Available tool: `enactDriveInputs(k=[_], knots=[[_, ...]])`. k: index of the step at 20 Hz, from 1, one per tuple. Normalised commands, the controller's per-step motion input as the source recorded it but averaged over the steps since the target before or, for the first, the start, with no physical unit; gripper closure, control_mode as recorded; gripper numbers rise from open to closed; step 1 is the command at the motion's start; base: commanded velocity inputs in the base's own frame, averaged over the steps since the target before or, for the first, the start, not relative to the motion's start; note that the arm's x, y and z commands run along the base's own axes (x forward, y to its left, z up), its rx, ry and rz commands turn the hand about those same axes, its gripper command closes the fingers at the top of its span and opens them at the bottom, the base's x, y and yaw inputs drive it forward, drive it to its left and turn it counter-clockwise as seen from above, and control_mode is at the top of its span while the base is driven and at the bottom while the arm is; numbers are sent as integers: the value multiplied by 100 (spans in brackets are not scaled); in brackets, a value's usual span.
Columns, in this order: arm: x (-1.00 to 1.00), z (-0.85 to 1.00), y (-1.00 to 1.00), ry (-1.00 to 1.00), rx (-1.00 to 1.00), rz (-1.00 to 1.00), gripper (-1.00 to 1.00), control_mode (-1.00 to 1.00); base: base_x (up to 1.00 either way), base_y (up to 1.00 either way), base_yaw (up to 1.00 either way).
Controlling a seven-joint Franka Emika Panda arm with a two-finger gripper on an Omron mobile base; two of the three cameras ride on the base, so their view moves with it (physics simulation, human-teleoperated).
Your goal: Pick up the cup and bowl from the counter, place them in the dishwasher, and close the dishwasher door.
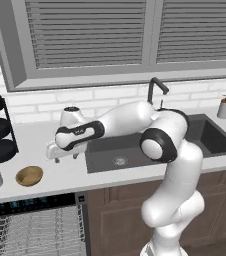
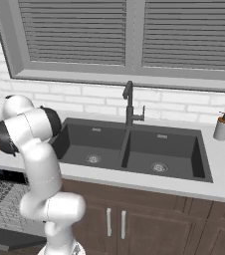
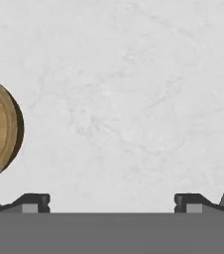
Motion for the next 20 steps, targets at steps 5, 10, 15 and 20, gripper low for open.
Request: enactDriveInputs(k=[5, 10, 15, 20], knots=[[0, -2, 71, 0, -5, 0, -100, -100, 0, 0, 0], [0, 0, 64, 0, -3, 0, -100, -100, 0, 0, 0], [0, 0, 43, 0, -2, 0, -100, -100, 0, 0, 0], [0, 0, 28, 0, 0, 0, -100, -100, 0, 0, 0]])
